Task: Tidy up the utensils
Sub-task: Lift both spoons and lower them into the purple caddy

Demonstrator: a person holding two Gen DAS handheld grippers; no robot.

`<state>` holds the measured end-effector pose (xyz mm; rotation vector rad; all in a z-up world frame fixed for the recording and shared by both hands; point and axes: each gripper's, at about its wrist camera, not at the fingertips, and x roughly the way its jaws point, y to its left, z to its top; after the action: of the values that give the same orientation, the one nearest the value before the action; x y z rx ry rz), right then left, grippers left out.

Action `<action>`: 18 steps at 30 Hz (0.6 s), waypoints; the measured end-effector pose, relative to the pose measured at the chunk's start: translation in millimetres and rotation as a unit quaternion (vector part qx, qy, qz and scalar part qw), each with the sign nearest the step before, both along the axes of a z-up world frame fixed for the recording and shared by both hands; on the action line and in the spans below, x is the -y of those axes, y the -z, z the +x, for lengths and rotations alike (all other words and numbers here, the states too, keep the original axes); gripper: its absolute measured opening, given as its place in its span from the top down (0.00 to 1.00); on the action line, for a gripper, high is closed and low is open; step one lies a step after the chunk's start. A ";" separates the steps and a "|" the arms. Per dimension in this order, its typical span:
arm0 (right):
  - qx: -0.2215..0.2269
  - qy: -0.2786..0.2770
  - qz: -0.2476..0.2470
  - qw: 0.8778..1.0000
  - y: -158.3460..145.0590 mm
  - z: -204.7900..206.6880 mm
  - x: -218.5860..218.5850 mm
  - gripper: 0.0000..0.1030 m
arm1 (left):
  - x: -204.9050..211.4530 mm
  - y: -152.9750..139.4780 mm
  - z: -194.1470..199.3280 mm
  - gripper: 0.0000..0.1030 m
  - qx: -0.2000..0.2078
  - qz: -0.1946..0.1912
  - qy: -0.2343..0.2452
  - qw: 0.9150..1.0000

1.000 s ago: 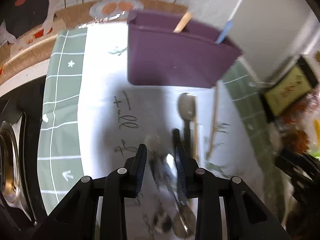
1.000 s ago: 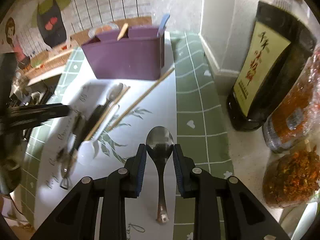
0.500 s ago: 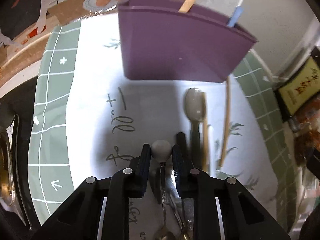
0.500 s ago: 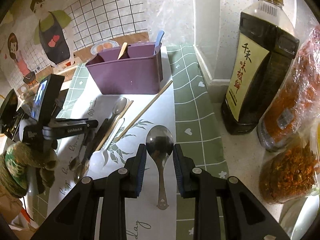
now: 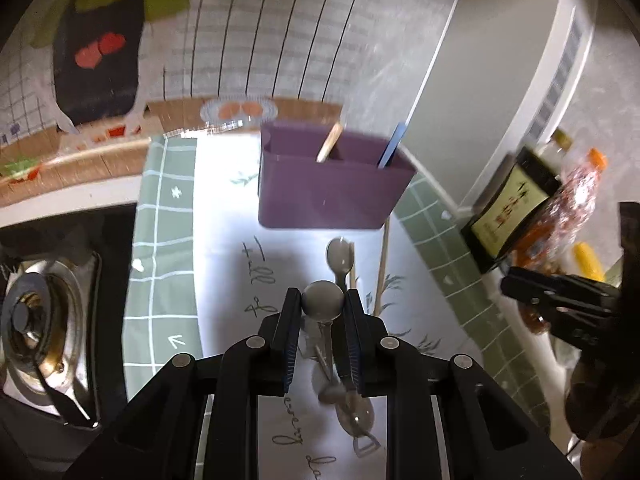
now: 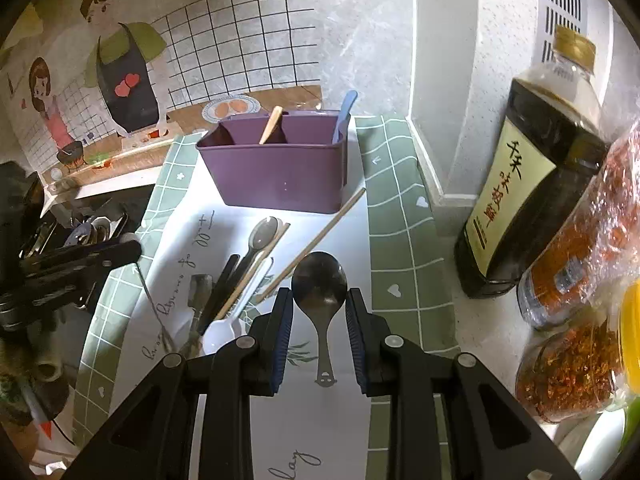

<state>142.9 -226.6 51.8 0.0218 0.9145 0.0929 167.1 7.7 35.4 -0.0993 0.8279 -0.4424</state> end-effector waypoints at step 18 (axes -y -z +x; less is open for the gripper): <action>0.069 -0.036 -0.005 0.997 -76.9 31.3 -21.9 0.76 | 0.4 -114.0 14.9 0.78 0.140 -0.001 -0.003 0.990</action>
<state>174.2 -204.7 128.7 -0.0266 0.7775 0.1544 182.0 7.3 149.4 -0.0392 0.5504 -0.4392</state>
